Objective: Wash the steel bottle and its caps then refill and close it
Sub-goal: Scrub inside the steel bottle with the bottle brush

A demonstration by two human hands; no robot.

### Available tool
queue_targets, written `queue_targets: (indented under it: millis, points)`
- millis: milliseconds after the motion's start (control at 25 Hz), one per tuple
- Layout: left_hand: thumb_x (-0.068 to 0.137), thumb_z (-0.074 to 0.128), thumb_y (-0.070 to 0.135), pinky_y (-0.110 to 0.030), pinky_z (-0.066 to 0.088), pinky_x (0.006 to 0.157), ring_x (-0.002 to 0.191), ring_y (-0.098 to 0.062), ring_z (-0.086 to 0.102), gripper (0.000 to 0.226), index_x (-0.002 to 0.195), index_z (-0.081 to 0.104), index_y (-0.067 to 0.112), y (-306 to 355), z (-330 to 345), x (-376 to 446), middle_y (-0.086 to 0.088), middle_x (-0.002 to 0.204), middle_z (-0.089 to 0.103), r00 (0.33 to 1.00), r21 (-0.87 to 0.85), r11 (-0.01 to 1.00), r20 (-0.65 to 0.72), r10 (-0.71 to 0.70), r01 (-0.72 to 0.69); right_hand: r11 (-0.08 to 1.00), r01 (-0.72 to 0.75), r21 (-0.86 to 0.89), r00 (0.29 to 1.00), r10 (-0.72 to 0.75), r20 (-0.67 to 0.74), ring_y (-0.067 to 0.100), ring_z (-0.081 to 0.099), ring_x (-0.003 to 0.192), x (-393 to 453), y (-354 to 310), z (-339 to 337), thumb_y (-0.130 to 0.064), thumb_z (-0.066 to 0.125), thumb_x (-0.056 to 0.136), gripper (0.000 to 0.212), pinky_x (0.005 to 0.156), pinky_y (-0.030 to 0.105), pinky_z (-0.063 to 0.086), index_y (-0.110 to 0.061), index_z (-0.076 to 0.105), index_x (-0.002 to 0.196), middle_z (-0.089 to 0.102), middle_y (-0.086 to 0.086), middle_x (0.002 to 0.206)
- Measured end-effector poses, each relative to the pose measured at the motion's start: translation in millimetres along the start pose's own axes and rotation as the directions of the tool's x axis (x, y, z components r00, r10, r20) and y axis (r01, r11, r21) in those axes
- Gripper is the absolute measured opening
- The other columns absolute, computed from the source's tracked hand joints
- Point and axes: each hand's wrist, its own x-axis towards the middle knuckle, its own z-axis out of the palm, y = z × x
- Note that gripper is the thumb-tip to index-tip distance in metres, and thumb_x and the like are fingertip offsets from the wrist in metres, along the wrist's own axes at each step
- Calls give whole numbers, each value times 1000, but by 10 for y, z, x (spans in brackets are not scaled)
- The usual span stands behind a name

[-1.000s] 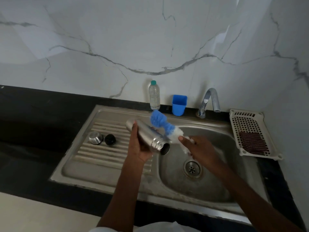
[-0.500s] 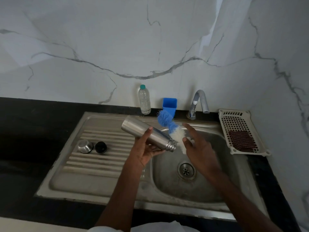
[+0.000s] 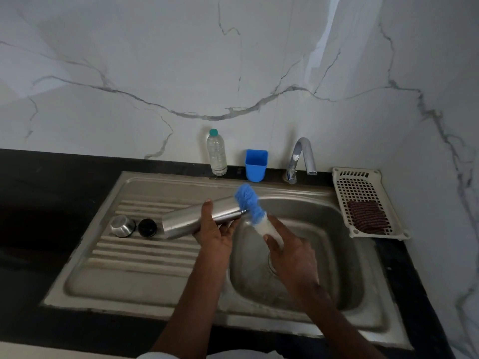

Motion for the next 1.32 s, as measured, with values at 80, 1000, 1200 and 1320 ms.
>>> queue_targets:
  millis: [80, 1000, 1200, 1320]
  points:
    - [78, 91, 20, -61, 63, 78, 110, -41, 69, 79, 143, 46, 16, -79, 47, -66, -20, 127, 65, 1000, 42, 999, 14, 4, -5, 999, -38, 1, 999, 38, -17, 16, 70, 94, 222, -37, -8, -42, 59, 102, 54, 87, 40, 59, -49, 39, 152, 74, 1, 118]
    - [88, 82, 34, -53, 64, 62, 105, -39, 73, 62, 132, 52, 2, 140, 576, -412, -25, 119, 69, 959, -124, 958, 154, -238, 258, 949, 315, 7, 909, -299, -291, -2, 61, 70, 177, 207, 161, -39, 51, 106, 55, 57, 23, 55, -43, 33, 157, 71, -10, 98]
    - [87, 82, 37, -47, 65, 57, 105, -36, 74, 58, 125, 56, 1, 99, 640, -563, -23, 115, 71, 950, -25, 958, 140, -280, 286, 934, 355, -34, 866, -343, -365, 3, 62, 73, 434, 171, 104, -33, 54, 105, 55, 55, 27, 52, -40, 37, 157, 69, -8, 98]
    - [86, 84, 38, -48, 64, 56, 100, -35, 75, 60, 124, 55, 1, 113, 606, -534, -23, 112, 71, 940, -22, 947, 128, -316, 321, 931, 354, 88, 892, -308, -331, 0, 69, 87, 186, 488, 109, -40, 54, 104, 50, 68, 29, 59, -46, 41, 152, 73, -12, 112]
